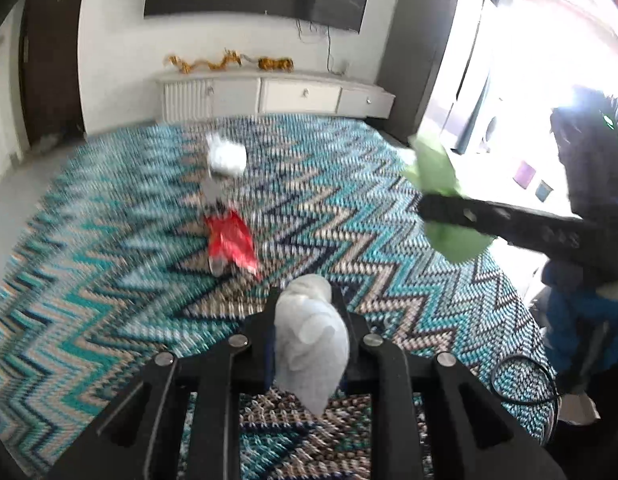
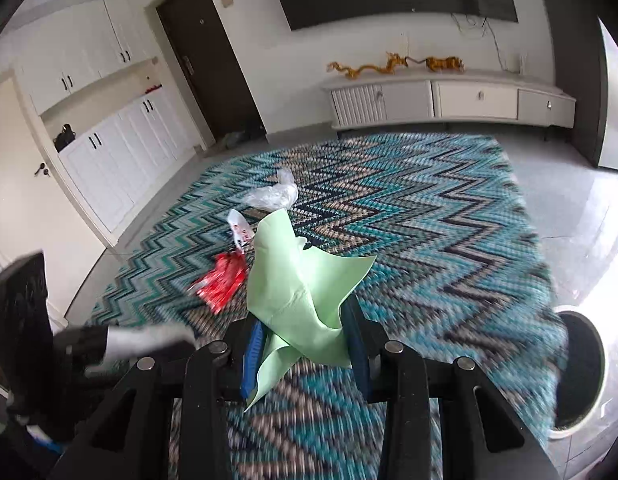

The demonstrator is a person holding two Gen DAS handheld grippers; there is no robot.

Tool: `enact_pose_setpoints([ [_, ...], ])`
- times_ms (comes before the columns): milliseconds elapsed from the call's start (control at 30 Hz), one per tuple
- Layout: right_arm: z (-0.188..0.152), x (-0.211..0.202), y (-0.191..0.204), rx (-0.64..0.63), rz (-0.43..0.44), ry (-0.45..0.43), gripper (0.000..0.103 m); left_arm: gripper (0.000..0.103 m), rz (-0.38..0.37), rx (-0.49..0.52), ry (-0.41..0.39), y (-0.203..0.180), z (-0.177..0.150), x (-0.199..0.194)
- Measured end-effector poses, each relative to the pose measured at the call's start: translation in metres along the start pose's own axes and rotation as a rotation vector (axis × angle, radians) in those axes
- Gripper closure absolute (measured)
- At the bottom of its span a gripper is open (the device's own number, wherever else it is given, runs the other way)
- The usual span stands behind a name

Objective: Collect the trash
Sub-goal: 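Grasp the white tissue with the left gripper while the right gripper grasps the green paper, then carry the tissue and green paper over the bin and open both grippers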

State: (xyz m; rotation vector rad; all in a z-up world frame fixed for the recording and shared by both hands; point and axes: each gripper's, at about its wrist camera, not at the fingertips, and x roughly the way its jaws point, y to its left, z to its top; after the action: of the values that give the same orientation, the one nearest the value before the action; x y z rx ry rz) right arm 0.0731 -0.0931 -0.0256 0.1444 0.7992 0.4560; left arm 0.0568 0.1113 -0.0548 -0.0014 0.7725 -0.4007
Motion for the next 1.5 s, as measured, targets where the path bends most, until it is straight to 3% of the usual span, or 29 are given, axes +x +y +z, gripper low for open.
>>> enact_pose_setpoints([
  [467,-0.042,-0.123,0.0,-0.015,-0.046,-0.148,0.068,0.082,0.198,0.189,-0.178,-0.087,0.021,-0.074],
  [700,-0.054,-0.166,-0.02,0.031,-0.075,-0.225,0.068,0.082,0.244,0.273,-0.236,-0.121,0.026,-0.096],
  [1133,-0.071,-0.193,-0.066,0.126,-0.105,-0.289,0.068,0.082,0.233,0.371,-0.216,-0.171,0.044,-0.076],
  [1500,-0.08,-0.195,-0.143,0.275,-0.166,-0.292,0.068,0.082,0.12,0.413,-0.121,-0.226,0.091,-0.004],
])
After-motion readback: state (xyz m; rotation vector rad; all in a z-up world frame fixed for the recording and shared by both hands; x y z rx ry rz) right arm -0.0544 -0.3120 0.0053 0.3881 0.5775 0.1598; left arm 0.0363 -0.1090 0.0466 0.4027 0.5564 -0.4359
